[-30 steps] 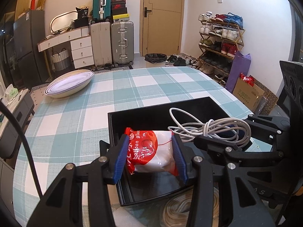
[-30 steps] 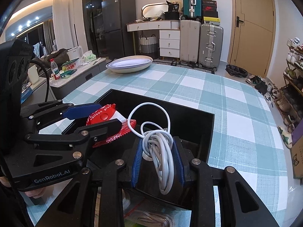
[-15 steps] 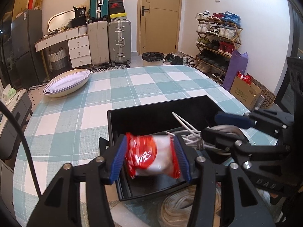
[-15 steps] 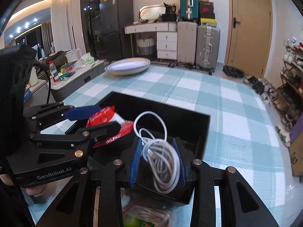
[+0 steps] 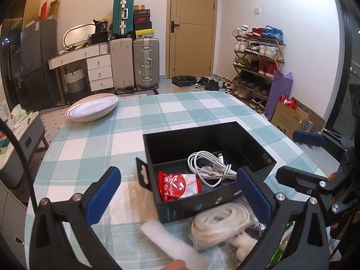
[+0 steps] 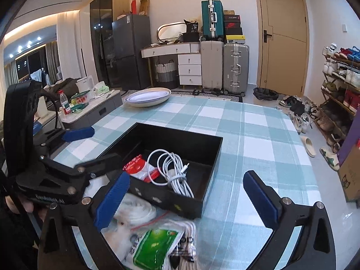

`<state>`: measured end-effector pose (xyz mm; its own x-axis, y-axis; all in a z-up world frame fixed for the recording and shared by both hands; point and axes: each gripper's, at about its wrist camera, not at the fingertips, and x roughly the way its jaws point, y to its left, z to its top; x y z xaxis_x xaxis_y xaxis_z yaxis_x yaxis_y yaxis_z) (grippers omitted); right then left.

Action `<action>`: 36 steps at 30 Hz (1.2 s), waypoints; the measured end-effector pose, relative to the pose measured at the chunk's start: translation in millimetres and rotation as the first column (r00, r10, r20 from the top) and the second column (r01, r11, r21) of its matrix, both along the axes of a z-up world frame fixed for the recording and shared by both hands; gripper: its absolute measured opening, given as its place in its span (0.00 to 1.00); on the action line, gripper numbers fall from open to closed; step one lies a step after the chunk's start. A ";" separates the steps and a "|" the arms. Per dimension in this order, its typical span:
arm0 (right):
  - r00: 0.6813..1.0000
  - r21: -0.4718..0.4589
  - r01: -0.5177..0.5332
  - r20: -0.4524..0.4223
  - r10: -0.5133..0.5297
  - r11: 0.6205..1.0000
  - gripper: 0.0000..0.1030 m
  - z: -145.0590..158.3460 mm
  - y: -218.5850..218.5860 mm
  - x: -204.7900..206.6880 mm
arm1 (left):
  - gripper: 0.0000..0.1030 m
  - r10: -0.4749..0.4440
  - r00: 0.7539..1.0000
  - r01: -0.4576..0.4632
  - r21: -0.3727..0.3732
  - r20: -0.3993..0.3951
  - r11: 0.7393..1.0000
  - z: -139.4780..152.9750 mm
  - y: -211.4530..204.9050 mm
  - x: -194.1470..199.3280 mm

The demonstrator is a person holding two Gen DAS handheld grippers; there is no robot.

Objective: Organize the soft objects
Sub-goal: 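Withdraw both grippers from the box toward the remaining items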

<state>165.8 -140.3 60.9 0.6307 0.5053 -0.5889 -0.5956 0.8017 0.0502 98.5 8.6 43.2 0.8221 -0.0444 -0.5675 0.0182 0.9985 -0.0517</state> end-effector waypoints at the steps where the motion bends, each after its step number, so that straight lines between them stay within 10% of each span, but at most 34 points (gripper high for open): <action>1: 1.000 0.000 0.002 0.001 -0.002 1.000 0.99 0.1 -1.0 -3.3 | 1.00 0.002 1.000 -0.002 -0.003 0.002 1.000 0.4 2.1 -5.1; 36: 0.996 -0.140 -0.001 -0.087 -0.012 0.990 0.99 -28.3 -2.3 -39.0 | 1.00 0.000 0.999 0.003 0.051 -0.053 0.999 -26.0 11.7 -51.4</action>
<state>126.8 -142.7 32.6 0.5765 0.4109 -0.7063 -0.5894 0.8078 -0.0111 47.1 20.3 17.1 0.7911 -0.0152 -0.6115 0.0180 0.9998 -0.0015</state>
